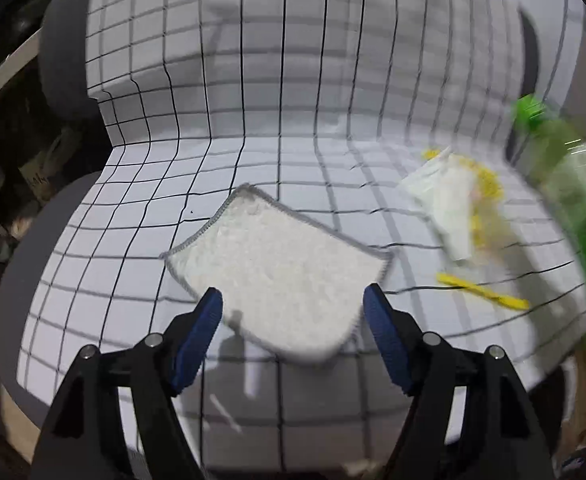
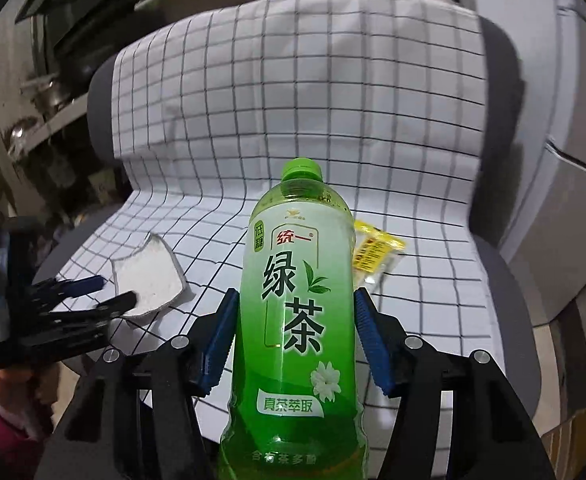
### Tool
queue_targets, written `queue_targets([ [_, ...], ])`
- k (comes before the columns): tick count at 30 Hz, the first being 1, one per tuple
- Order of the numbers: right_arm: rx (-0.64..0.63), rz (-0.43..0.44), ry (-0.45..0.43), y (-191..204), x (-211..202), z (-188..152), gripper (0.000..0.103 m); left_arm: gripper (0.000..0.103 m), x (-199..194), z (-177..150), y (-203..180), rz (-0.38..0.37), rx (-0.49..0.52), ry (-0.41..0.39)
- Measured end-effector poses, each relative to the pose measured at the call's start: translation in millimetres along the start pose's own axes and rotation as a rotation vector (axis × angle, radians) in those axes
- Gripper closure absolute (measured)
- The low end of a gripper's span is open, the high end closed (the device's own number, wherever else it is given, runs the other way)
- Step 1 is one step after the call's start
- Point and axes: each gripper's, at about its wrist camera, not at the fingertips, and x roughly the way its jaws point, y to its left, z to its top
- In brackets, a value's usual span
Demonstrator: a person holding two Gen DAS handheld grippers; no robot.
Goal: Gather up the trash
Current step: 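Grasp the grey-edged white cloth with the left gripper while the right holds the bottle, then carry cloth and bottle to the bin and open both grippers over it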
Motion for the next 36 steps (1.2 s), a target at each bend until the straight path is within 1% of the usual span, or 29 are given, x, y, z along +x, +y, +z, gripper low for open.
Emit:
queue_targets([
  [2, 0.012, 0.004, 0.001, -3, -5, -4, 0.045, 0.032, 15, -1, -4, 0.017, 0.032, 0.045],
  [3, 0.013, 0.001, -0.001, -4, -7, -6, 0.045, 0.032, 22, -4, -5, 0.013, 0.041, 0.061],
  [5, 0.011, -0.009, -0.006, -3, -11, -10, 0.045, 0.032, 26, -10, -2, -0.016, 0.027, 0.050],
  [7, 0.014, -0.017, -0.011, -4, -14, -14, 0.045, 0.035, 28, -13, 1, -0.045, 0.009, 0.041],
  [8, 0.017, -0.014, -0.011, -4, -14, -15, 0.045, 0.041, 28, -14, 1, -0.050, 0.017, 0.032],
  [9, 0.023, -0.010, -0.011, -4, -15, -17, 0.045, 0.054, 29, -15, 0, -0.055, 0.024, 0.025],
  [10, 0.023, -0.009, -0.012, -4, -17, -18, 0.045, 0.064, 27, -14, -1, -0.063, 0.029, 0.010],
  [11, 0.021, -0.010, -0.014, -3, -19, -20, 0.045, 0.090, 24, -12, -1, -0.065, 0.027, 0.002],
  [12, 0.021, -0.012, -0.018, -2, -21, -21, 0.045, 0.095, 21, -9, -3, -0.059, 0.025, -0.005],
  [14, 0.023, -0.015, -0.030, -1, -27, -22, 0.045, 0.095, 4, -6, -1, -0.058, 0.014, -0.064],
  [17, 0.029, -0.025, -0.064, -3, -39, -24, 0.045, 0.096, -34, -3, 0, -0.121, -0.022, -0.150],
  [21, 0.059, -0.042, -0.096, -8, -56, -32, 0.045, 0.096, -72, -7, -14, -0.173, -0.005, -0.205],
  [23, 0.077, -0.060, -0.115, -13, -68, -39, 0.045, 0.096, -86, -12, -31, -0.199, 0.020, -0.213],
  [28, 0.123, -0.125, -0.140, -31, -94, -59, 0.046, 0.095, -102, -30, -84, -0.276, 0.096, -0.219],
  [31, 0.156, -0.176, -0.144, -46, -112, -76, 0.046, 0.095, -109, -41, -119, -0.326, 0.171, -0.220],
  [32, 0.171, -0.200, -0.149, -53, -121, -84, 0.046, 0.095, -111, -45, -136, -0.360, 0.206, -0.211],
  [34, 0.199, -0.241, -0.157, -63, -135, -96, 0.046, 0.095, -112, -50, -155, -0.397, 0.246, -0.199],
  [36, 0.234, -0.276, -0.164, -75, -149, -109, 0.046, 0.095, -115, -58, -182, -0.443, 0.305, -0.186],
])
